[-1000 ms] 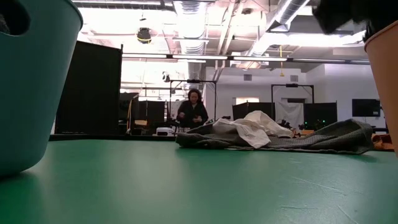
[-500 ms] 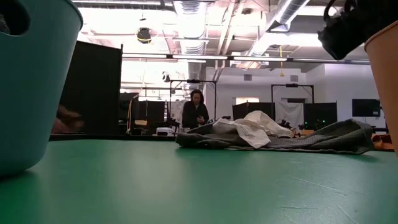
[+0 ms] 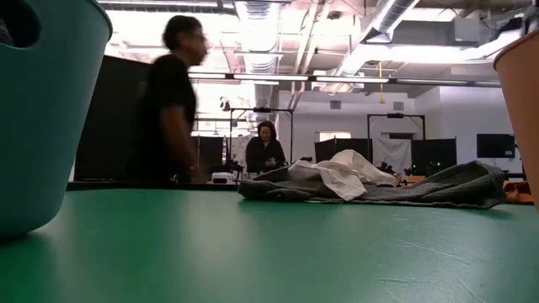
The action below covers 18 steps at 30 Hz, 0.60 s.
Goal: Sort towels by color in basket
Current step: Put the bottom light gray towel into the orange bin
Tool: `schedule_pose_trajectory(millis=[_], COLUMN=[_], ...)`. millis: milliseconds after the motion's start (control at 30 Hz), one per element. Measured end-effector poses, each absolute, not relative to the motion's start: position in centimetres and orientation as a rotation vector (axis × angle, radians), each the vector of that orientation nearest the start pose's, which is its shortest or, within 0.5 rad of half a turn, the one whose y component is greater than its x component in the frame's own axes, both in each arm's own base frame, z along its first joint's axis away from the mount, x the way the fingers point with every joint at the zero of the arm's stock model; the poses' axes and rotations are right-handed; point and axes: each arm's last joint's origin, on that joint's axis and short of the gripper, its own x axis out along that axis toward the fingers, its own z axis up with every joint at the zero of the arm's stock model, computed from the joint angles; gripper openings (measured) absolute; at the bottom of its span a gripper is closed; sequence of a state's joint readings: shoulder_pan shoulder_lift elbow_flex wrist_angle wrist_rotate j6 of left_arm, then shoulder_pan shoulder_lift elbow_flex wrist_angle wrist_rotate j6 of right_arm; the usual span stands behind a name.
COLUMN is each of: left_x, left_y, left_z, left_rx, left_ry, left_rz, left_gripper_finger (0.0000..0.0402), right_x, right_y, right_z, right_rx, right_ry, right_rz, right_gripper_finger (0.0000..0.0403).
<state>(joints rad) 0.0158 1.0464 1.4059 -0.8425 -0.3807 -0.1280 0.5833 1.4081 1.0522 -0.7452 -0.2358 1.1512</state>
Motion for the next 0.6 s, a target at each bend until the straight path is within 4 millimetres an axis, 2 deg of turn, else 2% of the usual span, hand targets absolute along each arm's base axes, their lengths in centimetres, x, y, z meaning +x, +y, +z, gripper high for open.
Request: schedule_pose_trajectory(millis=[133,300,433,600], left_x=[18.0,18.0,18.0,18.0], left_y=[1.4,1.4,1.4,1.4], left_z=[43.0,43.0,43.0,43.0], left_rx=[-0.025,-0.025,-0.025,-0.026], left_ry=[0.454,0.454,0.454,0.455], left_rz=[0.417,0.417,0.417,0.417], left_gripper_finger=[0.0151,0.0151,0.0151,0.0151], right_x=[22.8,23.7,24.0,23.6], right_y=[15.8,15.9,15.4,14.1], right_z=[22.2,19.9,20.1,22.4], right_rx=[0.734,0.737,0.785,0.878], right_ry=[1.501,1.590,1.610,1.550], right_rz=[-0.141,-0.212,-0.199,-0.175], right_gripper_finger=[0.0028,0.0077,0.0117,0.0167])
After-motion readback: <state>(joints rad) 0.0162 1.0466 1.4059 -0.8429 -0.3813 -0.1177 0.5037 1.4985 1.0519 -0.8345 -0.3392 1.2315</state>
